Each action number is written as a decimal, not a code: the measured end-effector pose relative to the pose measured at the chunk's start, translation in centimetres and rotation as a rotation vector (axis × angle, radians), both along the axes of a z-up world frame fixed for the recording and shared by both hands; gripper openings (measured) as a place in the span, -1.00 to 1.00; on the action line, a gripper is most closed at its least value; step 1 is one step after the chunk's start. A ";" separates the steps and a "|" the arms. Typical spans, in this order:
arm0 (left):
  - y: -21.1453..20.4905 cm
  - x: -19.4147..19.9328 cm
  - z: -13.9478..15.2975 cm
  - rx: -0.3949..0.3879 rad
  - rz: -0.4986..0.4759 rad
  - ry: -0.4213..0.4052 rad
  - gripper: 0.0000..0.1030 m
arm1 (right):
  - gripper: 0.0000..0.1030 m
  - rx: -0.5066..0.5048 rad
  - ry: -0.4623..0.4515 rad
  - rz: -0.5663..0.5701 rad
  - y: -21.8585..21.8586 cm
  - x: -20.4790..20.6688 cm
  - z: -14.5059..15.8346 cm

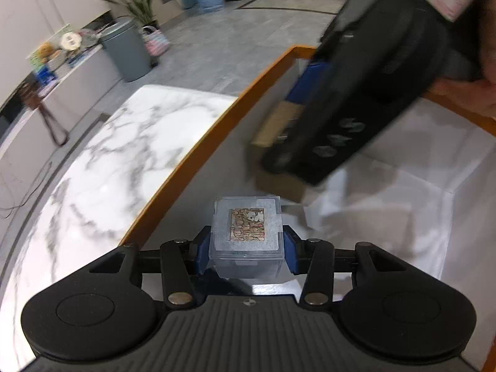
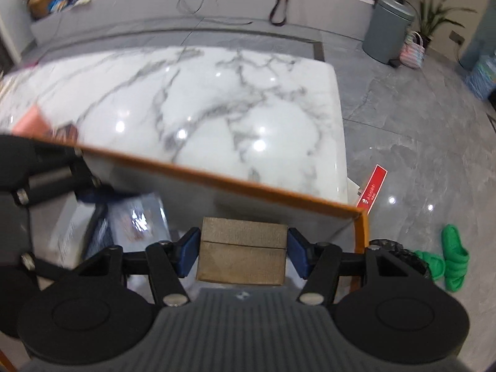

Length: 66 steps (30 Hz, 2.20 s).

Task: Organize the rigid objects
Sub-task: 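Carry the clear box and kraft box into the orange box with both tools, then open both tools to release the two boxes inside the orange box, then withdraw both tools from the orange box back over the table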

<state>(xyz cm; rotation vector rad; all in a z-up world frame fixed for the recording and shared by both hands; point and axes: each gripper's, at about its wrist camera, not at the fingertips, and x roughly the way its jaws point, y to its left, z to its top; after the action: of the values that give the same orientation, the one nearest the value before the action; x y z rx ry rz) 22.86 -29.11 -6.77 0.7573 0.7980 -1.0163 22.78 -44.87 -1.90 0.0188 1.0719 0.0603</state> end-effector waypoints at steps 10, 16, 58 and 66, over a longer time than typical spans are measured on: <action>0.6 -1.4 -1.6 0.150 -0.091 -0.113 0.24 | 0.16 0.119 0.028 -0.036 0.7 0.8 -1.4; 1.0 -1.0 -0.1 0.140 0.007 -0.084 0.37 | 0.18 0.133 0.014 -0.032 -0.1 -0.3 -0.4; 10.5 -4.5 9.0 -0.097 0.221 -0.032 -0.31 | 0.07 -0.107 -0.132 0.358 10.6 -7.8 6.9; 17.5 -5.3 11.0 -0.071 0.315 -0.077 -0.30 | 0.06 -0.051 -0.203 0.473 17.9 -8.4 9.2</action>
<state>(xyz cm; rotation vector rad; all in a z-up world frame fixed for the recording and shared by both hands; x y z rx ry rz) 17.52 -11.62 4.21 0.5847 0.7817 -0.7249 14.37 -26.99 7.33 -0.2827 0.8566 0.4522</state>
